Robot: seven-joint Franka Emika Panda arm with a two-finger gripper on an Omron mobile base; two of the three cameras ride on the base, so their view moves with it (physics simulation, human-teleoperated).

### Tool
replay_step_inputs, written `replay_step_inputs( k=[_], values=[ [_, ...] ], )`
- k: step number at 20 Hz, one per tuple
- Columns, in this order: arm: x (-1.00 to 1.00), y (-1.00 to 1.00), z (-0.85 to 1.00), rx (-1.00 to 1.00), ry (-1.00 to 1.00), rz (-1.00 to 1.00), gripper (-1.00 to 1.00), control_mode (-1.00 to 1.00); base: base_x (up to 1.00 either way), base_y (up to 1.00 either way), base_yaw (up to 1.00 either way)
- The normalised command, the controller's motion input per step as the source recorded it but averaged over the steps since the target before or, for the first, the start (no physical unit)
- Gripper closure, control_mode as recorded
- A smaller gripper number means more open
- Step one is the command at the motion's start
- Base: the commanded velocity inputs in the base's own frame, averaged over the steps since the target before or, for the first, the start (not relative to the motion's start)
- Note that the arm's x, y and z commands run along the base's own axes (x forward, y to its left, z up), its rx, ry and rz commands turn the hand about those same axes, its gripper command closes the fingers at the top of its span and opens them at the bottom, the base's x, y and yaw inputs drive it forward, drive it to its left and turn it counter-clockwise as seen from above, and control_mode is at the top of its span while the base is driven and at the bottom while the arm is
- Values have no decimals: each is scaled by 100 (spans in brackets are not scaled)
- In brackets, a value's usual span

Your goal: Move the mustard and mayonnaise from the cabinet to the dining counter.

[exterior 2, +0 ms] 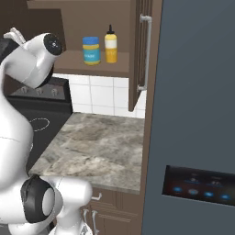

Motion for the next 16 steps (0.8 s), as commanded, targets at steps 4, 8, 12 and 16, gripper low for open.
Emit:
replay_step_inputs(
  k=[4,8,12,16],
  values=[
    [-1,17,4,-14,-10,-12,-100,-100,0,0,0],
    [-6,-6,1,-17,-12,-12,-100,-100,0,0,0],
    [-18,-39,5,-20,-23,-3,-100,-100,0,0,0],
    [-26,-52,10,-16,-29,0,-100,-100,0,0,0]
  ],
)
